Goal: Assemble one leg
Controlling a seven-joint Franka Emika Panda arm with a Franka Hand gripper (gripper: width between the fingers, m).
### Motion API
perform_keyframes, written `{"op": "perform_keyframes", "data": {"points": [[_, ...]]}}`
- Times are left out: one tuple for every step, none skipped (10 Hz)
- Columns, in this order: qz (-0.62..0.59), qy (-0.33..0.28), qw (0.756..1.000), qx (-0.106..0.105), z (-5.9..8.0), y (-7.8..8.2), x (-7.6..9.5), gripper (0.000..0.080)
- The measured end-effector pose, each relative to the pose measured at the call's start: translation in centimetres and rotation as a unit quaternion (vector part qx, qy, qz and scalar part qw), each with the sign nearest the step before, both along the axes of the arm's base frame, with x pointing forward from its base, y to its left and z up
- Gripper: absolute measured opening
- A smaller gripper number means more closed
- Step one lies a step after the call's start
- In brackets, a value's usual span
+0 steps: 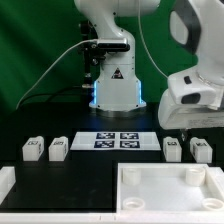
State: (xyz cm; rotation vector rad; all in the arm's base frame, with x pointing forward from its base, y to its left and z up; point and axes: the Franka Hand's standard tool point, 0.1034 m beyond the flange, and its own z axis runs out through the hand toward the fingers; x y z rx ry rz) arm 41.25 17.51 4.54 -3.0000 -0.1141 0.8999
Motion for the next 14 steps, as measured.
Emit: {"op": "perform_keyframes", "data": {"points": [[0.002, 0.043, 0.999, -0.004, -0.2, 0.2, 0.3, 0.0649], [0.007, 0.079, 0.997, -0.005, -0.5, 0.1, 0.2, 0.0649], [0.013, 0.134, 0.991, -0.010, -0.4, -0.1, -0.3, 0.0649], [0.012, 0.144, 0.990, -0.008, -0.8, 0.1, 0.3, 0.0649], [0.012, 0.141, 0.990, -0.008, -0.8, 0.2, 0.3, 0.0649], [0.012, 0.141, 0.990, -0.008, -0.8, 0.2, 0.3, 0.0649], [0.014, 0.142, 0.990, -0.008, -1.0, 0.2, 0.1, 0.0649], [0.016, 0.150, 0.989, -0.010, -1.7, 0.5, -0.5, 0.0649], [0.019, 0.157, 0.987, -0.011, -2.3, 0.7, -1.0, 0.0649], [0.021, 0.160, 0.987, -0.011, -2.6, 0.8, -1.3, 0.0649], [0.022, 0.164, 0.986, -0.009, -2.9, 0.6, -1.6, 0.0649], [0.023, 0.164, 0.986, -0.008, -3.3, 0.4, -1.6, 0.0649], [0.024, 0.162, 0.986, -0.006, -3.4, 0.4, -1.7, 0.0649], [0.024, 0.162, 0.986, -0.006, -3.4, 0.5, -1.7, 0.0536]]}}
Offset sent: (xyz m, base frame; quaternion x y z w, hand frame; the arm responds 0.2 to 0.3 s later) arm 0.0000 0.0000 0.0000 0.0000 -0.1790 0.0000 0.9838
